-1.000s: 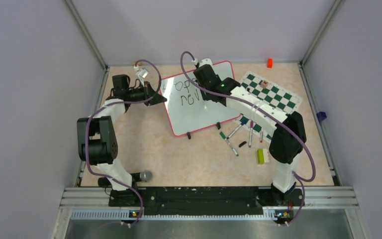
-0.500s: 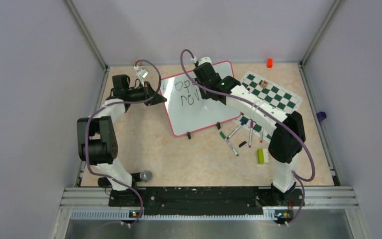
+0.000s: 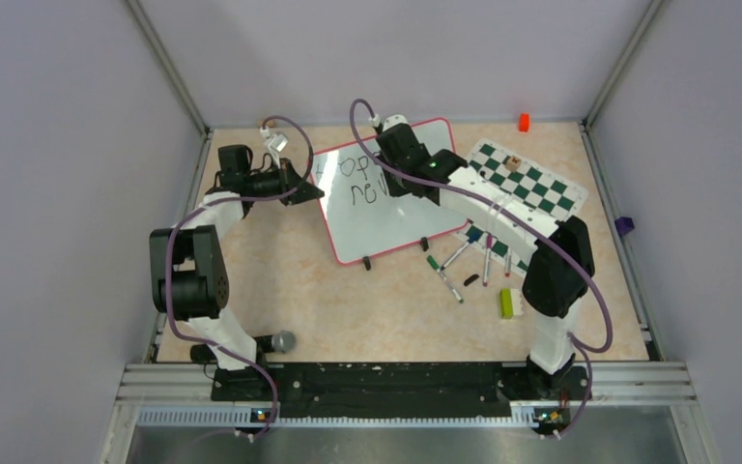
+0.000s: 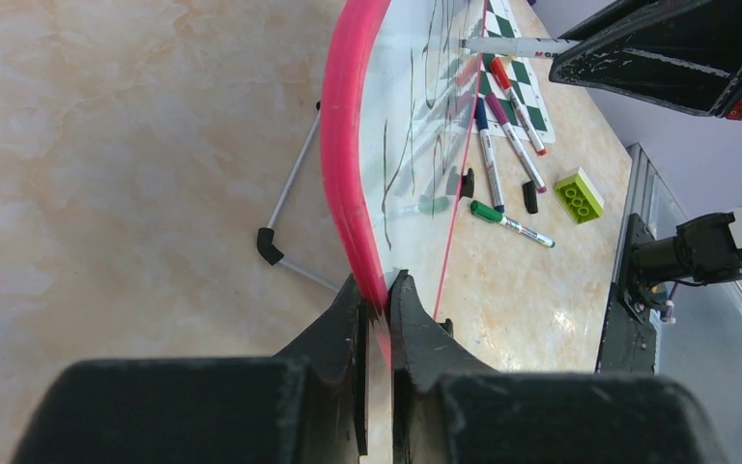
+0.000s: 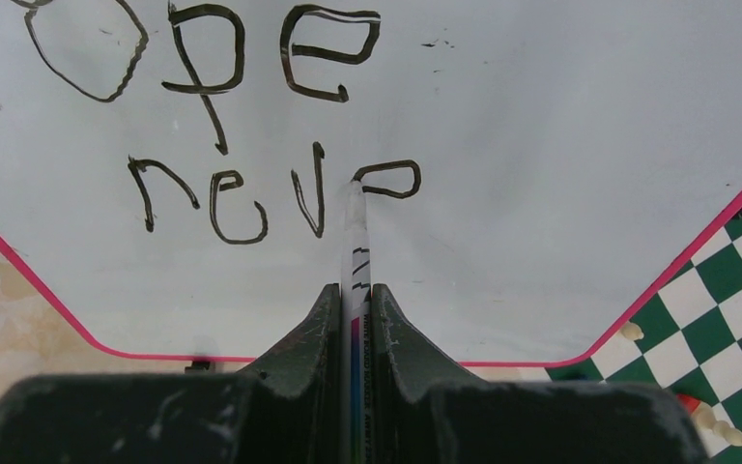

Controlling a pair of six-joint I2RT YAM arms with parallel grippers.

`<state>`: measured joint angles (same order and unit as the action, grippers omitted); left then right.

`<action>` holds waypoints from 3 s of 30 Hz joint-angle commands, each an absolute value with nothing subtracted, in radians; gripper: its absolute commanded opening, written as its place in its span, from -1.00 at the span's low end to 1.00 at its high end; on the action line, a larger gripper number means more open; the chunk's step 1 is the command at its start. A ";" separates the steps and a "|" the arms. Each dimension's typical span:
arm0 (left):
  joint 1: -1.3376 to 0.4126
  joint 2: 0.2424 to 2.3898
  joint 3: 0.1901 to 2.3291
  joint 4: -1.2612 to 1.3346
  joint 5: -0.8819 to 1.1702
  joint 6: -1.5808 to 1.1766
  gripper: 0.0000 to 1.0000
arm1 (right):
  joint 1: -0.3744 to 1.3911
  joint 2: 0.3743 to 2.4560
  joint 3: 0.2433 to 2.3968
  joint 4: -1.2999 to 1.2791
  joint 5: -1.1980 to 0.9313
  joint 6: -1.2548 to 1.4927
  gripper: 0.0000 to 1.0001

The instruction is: Write a sentence on the whiteboard

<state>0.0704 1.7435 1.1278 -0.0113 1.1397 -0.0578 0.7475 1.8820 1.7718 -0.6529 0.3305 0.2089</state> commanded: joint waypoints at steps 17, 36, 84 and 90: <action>0.039 1.779 1.109 -0.040 1.011 0.083 -1.00 | 0.733 1.891 1.754 -0.706 0.361 0.198 -1.00; 0.039 1.779 1.111 -0.040 1.011 0.084 -1.00 | 0.724 1.726 1.682 -0.629 0.363 0.223 -1.00; 0.039 1.778 1.109 -0.033 0.997 0.075 -1.00 | 0.697 1.250 1.259 -0.463 0.320 0.222 -1.00; 0.040 1.775 1.105 -0.027 0.991 0.070 -1.00 | 0.696 1.257 1.265 -0.453 0.285 0.224 -1.00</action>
